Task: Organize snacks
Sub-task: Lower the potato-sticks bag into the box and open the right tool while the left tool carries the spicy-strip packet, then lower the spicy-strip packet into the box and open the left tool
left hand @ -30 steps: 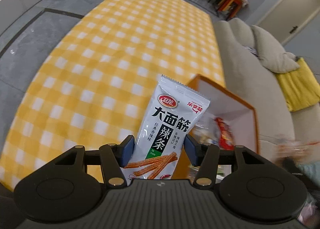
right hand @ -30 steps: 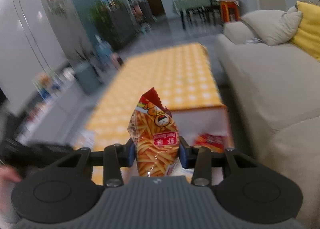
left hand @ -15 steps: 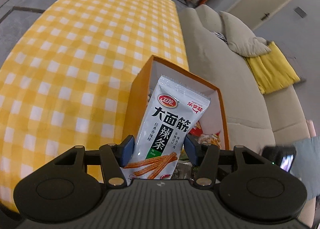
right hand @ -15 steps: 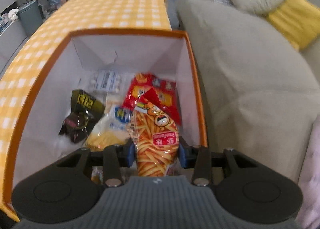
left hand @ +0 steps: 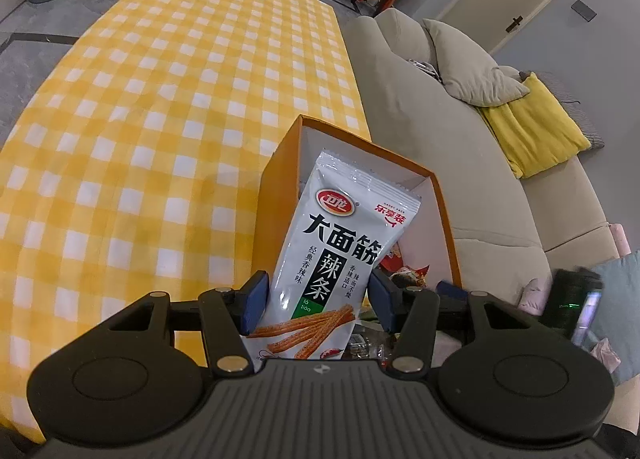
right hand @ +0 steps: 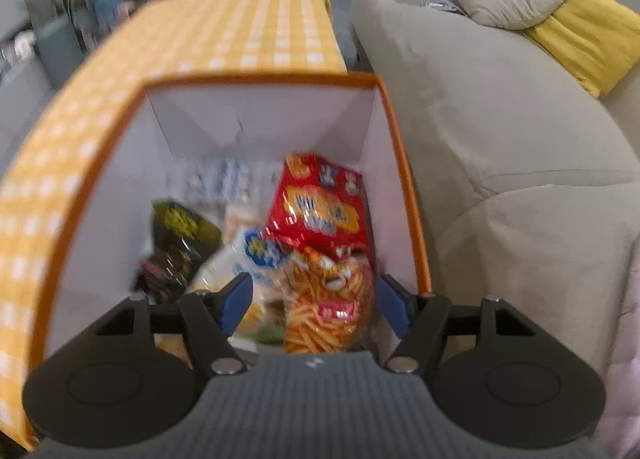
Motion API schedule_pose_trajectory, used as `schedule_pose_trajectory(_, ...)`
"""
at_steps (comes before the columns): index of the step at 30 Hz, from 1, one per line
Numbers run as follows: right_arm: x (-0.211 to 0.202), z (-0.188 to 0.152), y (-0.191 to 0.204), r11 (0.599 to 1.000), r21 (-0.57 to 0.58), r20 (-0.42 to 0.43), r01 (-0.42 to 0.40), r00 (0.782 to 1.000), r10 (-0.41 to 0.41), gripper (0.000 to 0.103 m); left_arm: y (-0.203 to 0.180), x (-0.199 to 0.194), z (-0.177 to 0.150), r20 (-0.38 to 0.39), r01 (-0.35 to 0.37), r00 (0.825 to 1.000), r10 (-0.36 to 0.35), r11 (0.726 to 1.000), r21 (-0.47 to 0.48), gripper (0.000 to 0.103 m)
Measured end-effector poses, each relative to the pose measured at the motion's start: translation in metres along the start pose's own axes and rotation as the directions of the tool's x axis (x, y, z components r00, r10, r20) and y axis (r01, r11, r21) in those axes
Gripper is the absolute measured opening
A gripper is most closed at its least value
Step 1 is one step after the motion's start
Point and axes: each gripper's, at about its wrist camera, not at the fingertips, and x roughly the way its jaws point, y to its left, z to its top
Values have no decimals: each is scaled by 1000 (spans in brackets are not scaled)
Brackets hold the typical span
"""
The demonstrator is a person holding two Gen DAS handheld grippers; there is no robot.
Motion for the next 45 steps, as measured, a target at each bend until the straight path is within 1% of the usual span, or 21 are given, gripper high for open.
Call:
schedule_pose_trajectory(2, -12, 1, -6, 998, 2, 59, -60, 996, 60, 67, -1, -1, -1, 0, -9, 1000, 9, 1000, 3, 62)
schedule_pose_trajectory(3, -16, 2, -8, 997, -5, 69, -75, 995, 75, 67, -3, -2, -1, 1, -12, 1000, 12, 1000, 3, 62)
schedule_pose_trajectory(5, -18, 1, -12, 992, -8, 54, -125, 991, 125, 46, -3, -2, -2, 0, -7, 1000, 7, 1000, 4, 62)
schedule_pose_trajectory(6, -16, 1, -15, 985, 5, 23, -172, 985, 172, 23, -4, -2, -3, -3, -6, 1000, 6, 1000, 4, 62)
schedule_pose_trajectory(7, -13, 0, -14, 979, 5, 2, -201, 980, 201, 15, -4, -2, -3, -5, -5, 1000, 5, 1000, 3, 62)
schedule_pose_trajectory(9, -8, -4, -8, 981, -57, -10, -183, 983, 183, 15, -6, -3, -5, -8, -10, 1000, 10, 1000, 9, 62)
schedule_pose_trajectory(11, 2, -6, -5, 986, -62, -34, -152, 988, 150, 14, -8, -3, -7, -7, -23, 1000, 23, 999, 22, 62)
schedule_pose_trajectory(13, 11, -7, -6, 995, -46, -40, -85, 996, 83, 8, -10, -3, -9, -9, -27, 1000, 28, 999, 29, 62)
schedule_pose_trajectory(18, 21, -6, 12, 992, -125, -36, 17, 999, -22, 8, -12, -1, -11, -18, -32, 999, 32, 999, 42, 62)
schedule_pose_trajectory(21, 31, -9, 10, 994, -108, -61, -21, 998, 15, 8, -14, 2, -12, -50, -33, 998, 34, 999, 34, 62)
schedule_pose_trajectory(25, 27, -6, 1, 995, -90, -58, -47, 997, 42, 10, -28, 1, -11, -45, -49, 998, 53, 995, 89, 62)
schedule_pose_trajectory(28, 18, -2, -13, 989, -17, -34, -144, 989, 144, 15, -39, 2, -6, -35, -51, 998, 56, 993, 109, 62)
schedule_pose_trajectory(31, 2, 5, -33, 976, 43, 37, -211, 977, 210, 16, -53, 9, 2, -39, -61, 997, 66, 989, 135, 62)
schedule_pose_trajectory(34, -22, 6, -48, 980, 6, 203, -198, 960, 193, 16, -71, 22, 15, -48, -57, 997, 67, 979, 196, 62)
schedule_pose_trajectory(36, -31, 6, -57, 982, 6, 253, -188, 950, 181, 16, -90, 33, 24, -48, -74, 995, 93, 950, 304, 62)
schedule_pose_trajectory(39, -33, 4, -81, 963, 77, 294, -259, 929, 226, 18, -118, 55, 34, -69, -82, 989, 132, 872, 483, 62)
schedule_pose_trajectory(40, -33, 3, -86, 959, 92, 301, -269, 925, 231, 18, -126, 63, 34, -71, -97, 985, 160, 838, 536, 62)
schedule_pose_trajectory(42, -29, 2, -95, 959, 105, 291, -263, 930, 223, 18, -142, 78, 31, -51, -126, 977, 208, 750, 650, 62)
schedule_pose_trajectory(43, -29, 2, -98, 959, 109, 290, -261, 932, 220, 18, -147, 83, 27, -46, -117, 977, 209, 705, 700, 62)
schedule_pose_trajectory(44, -28, 1, -103, 957, 119, 288, -264, 932, 221, 18, -153, 89, 25, -65, -94, 976, 207, 673, 733, 62)
schedule_pose_trajectory(45, -27, 0, -108, 953, 136, 291, -269, 931, 221, 18, -157, 95, 23, -101, -61, 973, 209, 651, 757, 62)
